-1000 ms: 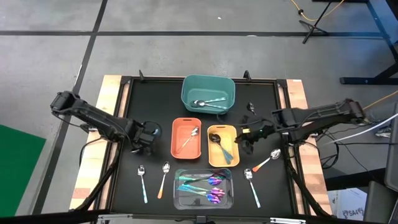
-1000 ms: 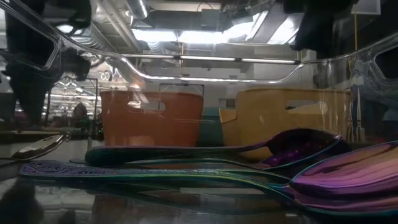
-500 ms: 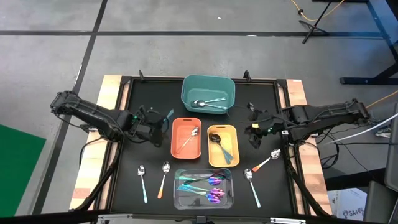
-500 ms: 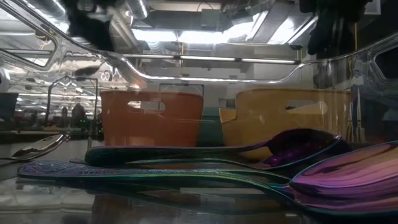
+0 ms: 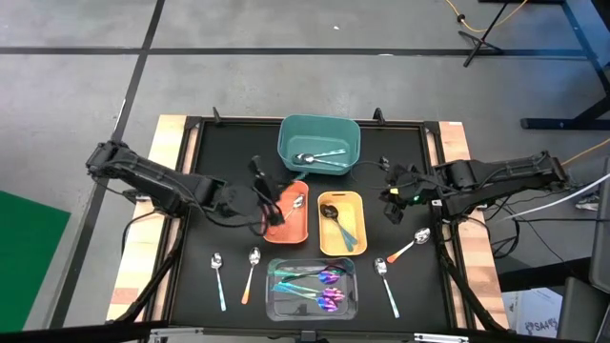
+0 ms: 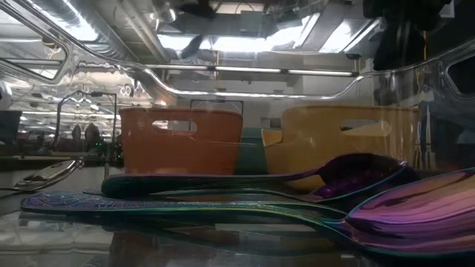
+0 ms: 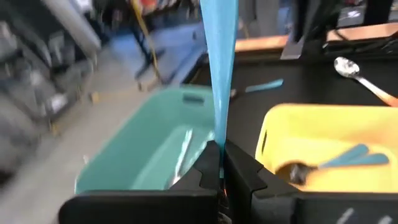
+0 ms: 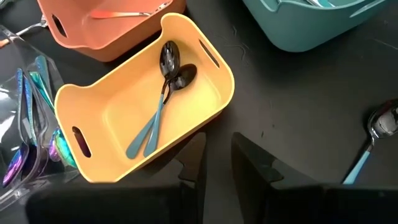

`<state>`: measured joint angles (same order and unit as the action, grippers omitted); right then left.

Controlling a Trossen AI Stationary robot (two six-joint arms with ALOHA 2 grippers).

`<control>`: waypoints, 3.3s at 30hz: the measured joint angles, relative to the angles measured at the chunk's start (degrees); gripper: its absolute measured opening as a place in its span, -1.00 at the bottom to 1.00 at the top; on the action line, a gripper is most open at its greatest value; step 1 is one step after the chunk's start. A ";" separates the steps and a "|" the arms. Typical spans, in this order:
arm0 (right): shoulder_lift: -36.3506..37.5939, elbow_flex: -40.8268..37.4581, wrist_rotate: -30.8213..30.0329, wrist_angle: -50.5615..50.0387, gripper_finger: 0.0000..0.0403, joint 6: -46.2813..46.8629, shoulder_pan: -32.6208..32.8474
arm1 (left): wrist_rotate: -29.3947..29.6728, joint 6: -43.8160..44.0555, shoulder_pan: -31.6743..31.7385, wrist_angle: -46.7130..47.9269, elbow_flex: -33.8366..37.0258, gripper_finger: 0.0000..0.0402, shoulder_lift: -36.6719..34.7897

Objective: Sort silverware by color (type)
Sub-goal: Put the light blue spoon into the yellow bin

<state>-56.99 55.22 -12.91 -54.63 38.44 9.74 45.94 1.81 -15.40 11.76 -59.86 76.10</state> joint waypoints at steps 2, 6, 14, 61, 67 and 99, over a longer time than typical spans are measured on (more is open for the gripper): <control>-0.04 0.00 0.02 -0.02 -0.68 0.00 0.00 | -0.15 -6.71 0.00 -5.87 0.00 -0.99 2.43; -0.04 0.00 0.02 0.01 -0.68 0.02 0.00 | -0.85 -18.12 0.06 -16.74 0.00 -0.99 7.40; -0.04 0.00 0.02 0.04 -0.68 0.04 -0.01 | -13.46 -35.88 1.45 -32.08 0.00 -0.99 17.52; -0.08 0.00 0.07 0.50 -0.68 0.04 0.00 | -35.55 -39.39 10.91 -33.43 0.00 -1.00 31.75; -0.08 0.00 0.09 0.49 -0.68 0.04 0.00 | -38.16 -39.35 10.88 -33.38 0.00 -1.00 31.73; -0.07 0.00 0.09 0.48 -0.68 0.04 0.00 | -35.77 -36.85 10.88 -33.44 0.00 -0.70 31.66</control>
<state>-57.06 55.22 -12.82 -54.15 38.48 9.74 10.17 -35.04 -4.51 -21.68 -59.86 107.77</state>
